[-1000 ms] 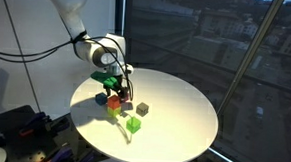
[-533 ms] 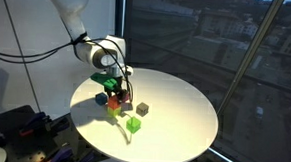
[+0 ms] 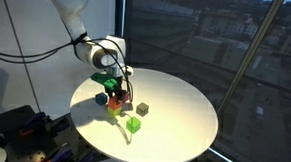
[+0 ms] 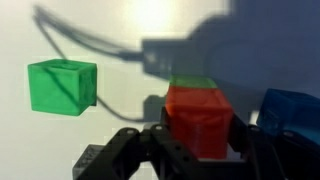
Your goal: Put the orange building block on top of the blue building block
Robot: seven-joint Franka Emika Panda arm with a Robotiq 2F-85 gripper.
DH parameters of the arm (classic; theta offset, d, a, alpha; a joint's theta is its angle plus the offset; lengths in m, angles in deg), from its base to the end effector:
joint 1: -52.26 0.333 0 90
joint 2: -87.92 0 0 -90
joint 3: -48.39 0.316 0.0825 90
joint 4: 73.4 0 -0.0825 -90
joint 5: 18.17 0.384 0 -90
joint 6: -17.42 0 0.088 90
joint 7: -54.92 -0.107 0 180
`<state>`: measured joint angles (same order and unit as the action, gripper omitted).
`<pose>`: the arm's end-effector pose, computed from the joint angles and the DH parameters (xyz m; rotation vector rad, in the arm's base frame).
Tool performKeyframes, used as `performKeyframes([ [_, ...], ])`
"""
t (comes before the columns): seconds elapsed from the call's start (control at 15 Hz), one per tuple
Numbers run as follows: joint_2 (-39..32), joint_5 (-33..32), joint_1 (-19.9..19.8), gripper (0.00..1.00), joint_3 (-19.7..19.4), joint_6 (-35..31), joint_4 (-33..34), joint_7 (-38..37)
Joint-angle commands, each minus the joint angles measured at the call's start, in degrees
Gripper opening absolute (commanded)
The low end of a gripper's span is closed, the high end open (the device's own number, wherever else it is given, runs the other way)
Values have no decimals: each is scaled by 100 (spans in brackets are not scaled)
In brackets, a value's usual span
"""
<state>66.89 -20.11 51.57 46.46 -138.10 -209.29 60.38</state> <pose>0.5017 -0.0226 0.1684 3.1147 0.1288 -0.0408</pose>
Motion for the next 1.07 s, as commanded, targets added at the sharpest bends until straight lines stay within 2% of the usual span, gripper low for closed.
performKeyframes([
  [0.0,107,-211,39,28,-86,263,49,-126],
  [0.6,449,-634,184,28,-199,721,-3,-353],
  [1.0,511,-1130,393,28,-297,680,17,-845],
])
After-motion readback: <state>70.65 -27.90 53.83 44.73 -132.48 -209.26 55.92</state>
